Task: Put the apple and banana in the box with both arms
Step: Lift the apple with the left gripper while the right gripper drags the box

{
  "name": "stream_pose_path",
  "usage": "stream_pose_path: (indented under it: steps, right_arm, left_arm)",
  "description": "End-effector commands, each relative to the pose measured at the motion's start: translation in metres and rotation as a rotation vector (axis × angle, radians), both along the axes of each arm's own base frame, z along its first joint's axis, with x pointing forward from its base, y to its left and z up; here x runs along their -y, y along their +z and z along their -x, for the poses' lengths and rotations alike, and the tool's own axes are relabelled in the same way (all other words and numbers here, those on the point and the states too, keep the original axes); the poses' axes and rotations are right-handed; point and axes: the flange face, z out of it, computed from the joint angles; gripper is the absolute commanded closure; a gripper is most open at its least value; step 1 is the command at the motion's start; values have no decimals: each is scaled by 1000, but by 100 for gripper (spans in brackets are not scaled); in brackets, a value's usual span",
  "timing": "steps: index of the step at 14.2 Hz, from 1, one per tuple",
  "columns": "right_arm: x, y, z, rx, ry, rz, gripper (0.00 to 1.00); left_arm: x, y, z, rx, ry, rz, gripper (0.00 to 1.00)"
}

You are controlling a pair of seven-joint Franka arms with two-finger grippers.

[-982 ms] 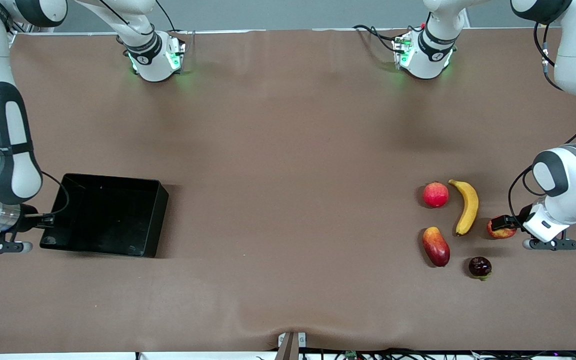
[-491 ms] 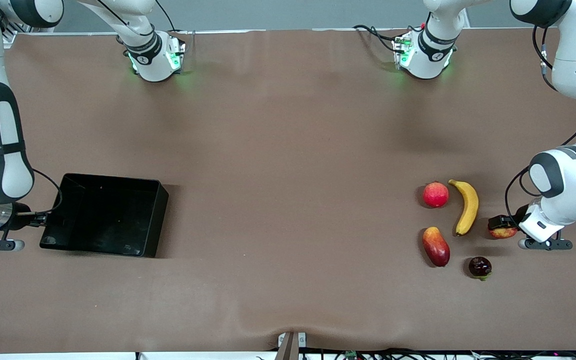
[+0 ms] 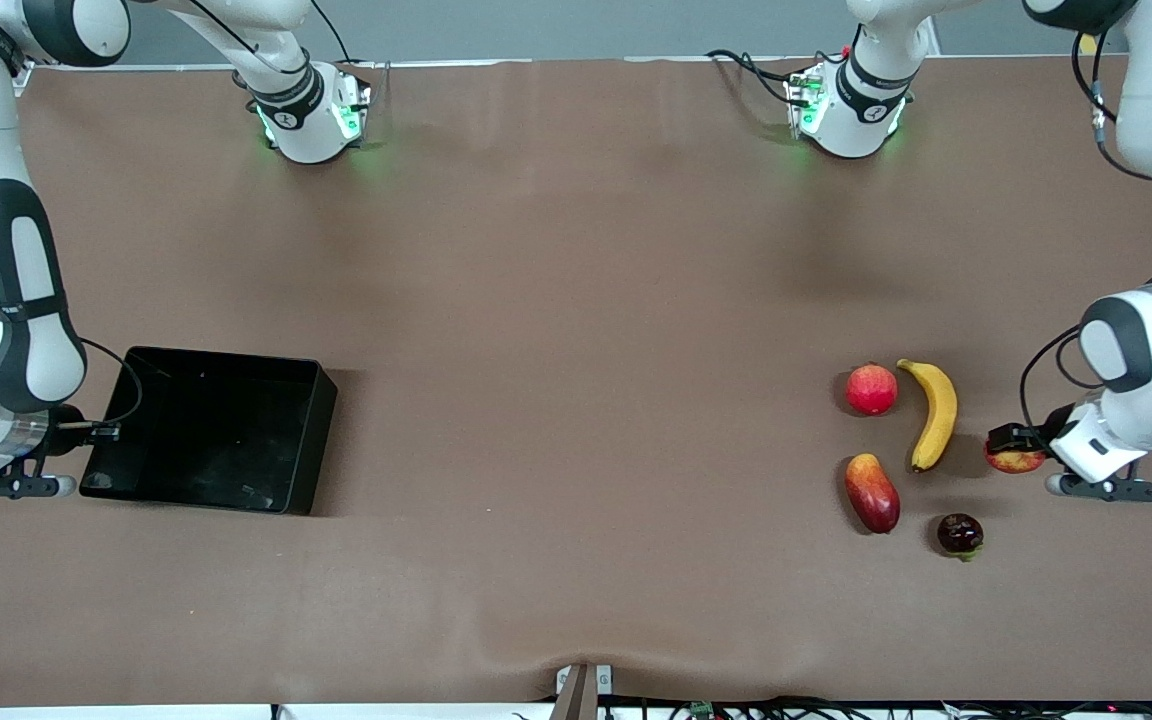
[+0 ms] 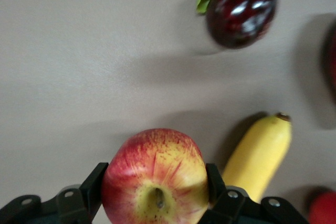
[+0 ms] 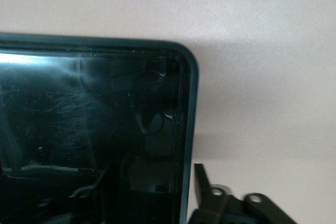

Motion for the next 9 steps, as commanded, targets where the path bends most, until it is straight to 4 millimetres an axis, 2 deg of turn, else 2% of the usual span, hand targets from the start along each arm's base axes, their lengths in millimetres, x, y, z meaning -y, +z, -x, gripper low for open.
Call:
stream_pose_path:
  steps: [1,4,8,9]
  right_arm:
    - [1,3,0,2,10,-20,100]
    - [-6,13,-7,19,24,-15,100]
    - [-27,42,-17,37,99,-31,100]
    - [-36,63,-22,52,157,-45,100]
  left_arm:
    - [6,48,7,-1,20,-2,100]
    - [11,89,16,-19,85,-2,100]
    - [17,140,17,-88,165,7,100]
    - [18,147,17,-98,179,8,100]
